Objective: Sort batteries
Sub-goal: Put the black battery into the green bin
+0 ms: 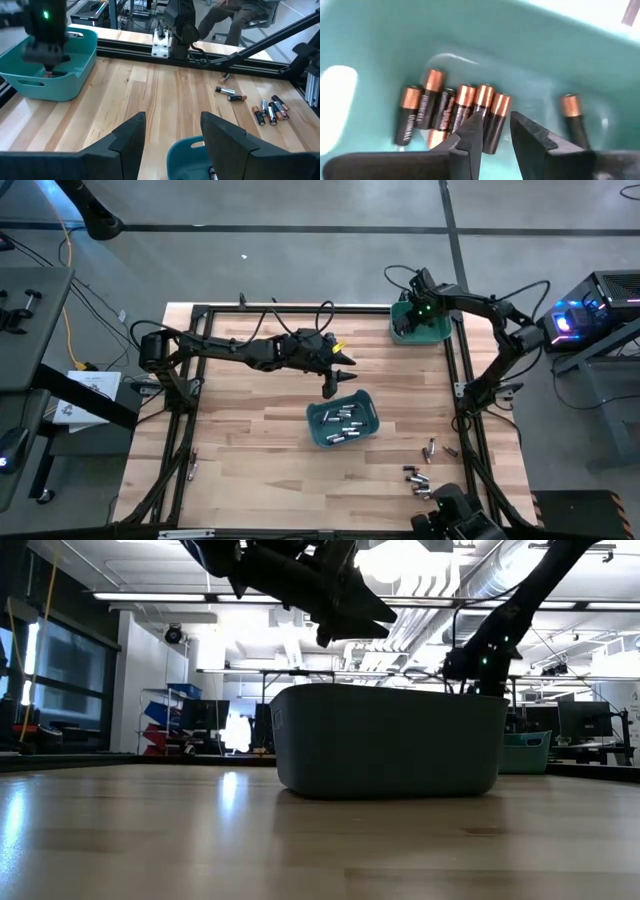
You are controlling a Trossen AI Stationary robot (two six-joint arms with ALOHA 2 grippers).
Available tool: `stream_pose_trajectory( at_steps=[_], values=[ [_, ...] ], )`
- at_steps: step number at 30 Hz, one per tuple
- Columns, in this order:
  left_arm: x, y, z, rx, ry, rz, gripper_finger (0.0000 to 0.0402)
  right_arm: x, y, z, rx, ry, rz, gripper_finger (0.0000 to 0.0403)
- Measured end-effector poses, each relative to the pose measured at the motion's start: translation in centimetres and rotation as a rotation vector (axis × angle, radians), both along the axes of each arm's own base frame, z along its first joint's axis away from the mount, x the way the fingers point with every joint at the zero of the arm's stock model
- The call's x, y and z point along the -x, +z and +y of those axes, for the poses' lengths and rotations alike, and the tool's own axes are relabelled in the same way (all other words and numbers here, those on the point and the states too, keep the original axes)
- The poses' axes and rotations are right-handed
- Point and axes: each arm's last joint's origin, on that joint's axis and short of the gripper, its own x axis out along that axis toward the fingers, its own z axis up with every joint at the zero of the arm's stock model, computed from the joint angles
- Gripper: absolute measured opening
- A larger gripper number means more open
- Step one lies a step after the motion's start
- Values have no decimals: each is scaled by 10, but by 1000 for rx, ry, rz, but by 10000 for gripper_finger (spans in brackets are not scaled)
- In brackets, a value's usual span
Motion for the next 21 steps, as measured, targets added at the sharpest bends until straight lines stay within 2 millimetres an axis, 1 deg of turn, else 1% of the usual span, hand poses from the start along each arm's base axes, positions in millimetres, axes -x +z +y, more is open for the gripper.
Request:
stream_pose_trajectory(
  at_steps=[3, 5, 8, 10, 12, 14, 15, 16, 18, 21],
  values=[
    [0, 0, 0, 14, 5, 0, 184, 0, 24, 2, 58, 19, -22, 93],
    [0, 0, -2, 19, 3, 1, 184, -3, 43, 9, 117, 41, -46, 93],
    [1, -1, -12, 12, 3, 35, 183, -13, 75, 30, 233, 133, -105, 94],
    [9, -1, -24, -23, 33, 119, 180, -24, 94, 50, 305, 221, -150, 94],
    [25, 4, -39, -79, 104, 238, 174, -38, 114, 73, 389, 315, -222, 94],
    [46, 15, -57, -133, 218, 335, 167, -54, 132, 100, 470, 425, -315, 94],
    [59, 20, -66, -150, 274, 376, 163, -62, 137, 114, 513, 483, -369, 94],
    [71, 24, -76, -158, 327, 410, 160, -70, 139, 130, 550, 549, -423, 94],
    [95, 35, -98, -138, 397, 429, 153, -81, 137, 158, 614, 661, -537, 94],
    [126, 47, -128, -67, 476, 402, 144, -96, 122, 199, 675, 808, -723, 94]
  ],
)
